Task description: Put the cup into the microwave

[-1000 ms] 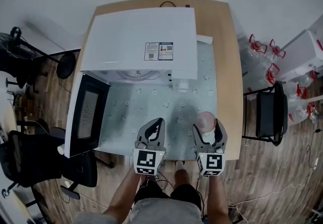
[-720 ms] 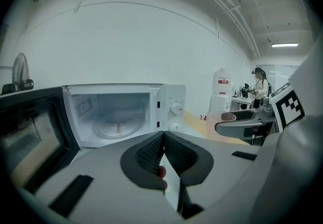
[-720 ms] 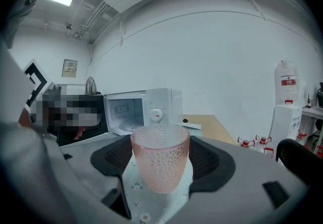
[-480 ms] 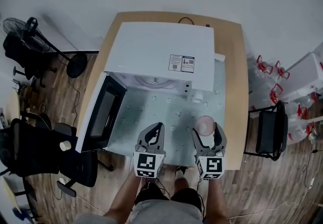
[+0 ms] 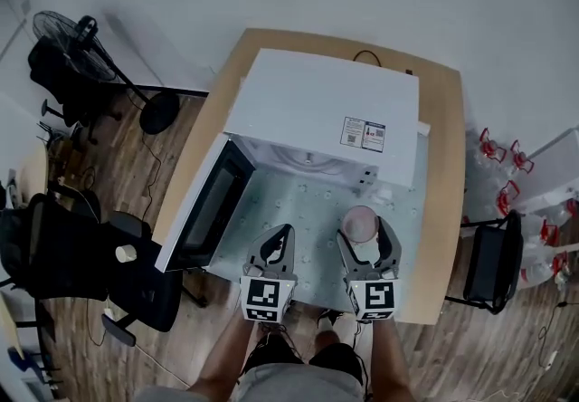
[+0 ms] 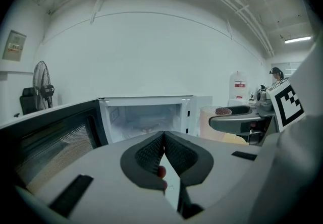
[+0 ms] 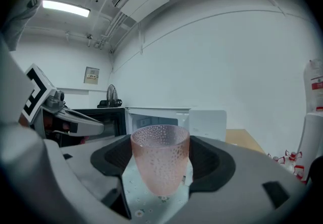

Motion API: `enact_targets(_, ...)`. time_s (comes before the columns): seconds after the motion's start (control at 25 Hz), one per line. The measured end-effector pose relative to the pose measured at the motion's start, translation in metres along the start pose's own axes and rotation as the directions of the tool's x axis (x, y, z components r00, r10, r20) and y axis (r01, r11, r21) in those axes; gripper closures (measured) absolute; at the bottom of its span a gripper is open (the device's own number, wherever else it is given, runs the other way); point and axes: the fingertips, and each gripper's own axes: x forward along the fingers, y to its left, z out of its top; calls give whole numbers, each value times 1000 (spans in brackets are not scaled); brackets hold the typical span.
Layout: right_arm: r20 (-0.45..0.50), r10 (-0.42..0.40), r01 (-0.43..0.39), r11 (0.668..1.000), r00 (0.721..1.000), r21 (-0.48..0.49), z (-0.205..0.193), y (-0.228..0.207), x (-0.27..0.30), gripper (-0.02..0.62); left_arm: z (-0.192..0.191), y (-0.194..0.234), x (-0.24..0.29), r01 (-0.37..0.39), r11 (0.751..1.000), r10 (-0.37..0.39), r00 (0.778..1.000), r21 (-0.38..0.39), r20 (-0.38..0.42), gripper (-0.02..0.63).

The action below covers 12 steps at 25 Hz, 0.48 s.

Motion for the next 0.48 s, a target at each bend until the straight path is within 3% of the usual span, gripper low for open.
enact_targets(0.48, 28, 114, -114, 993, 993, -19, 14, 42, 68, 235, 2, 51, 6, -90, 996, 90, 996, -21, 11, 583)
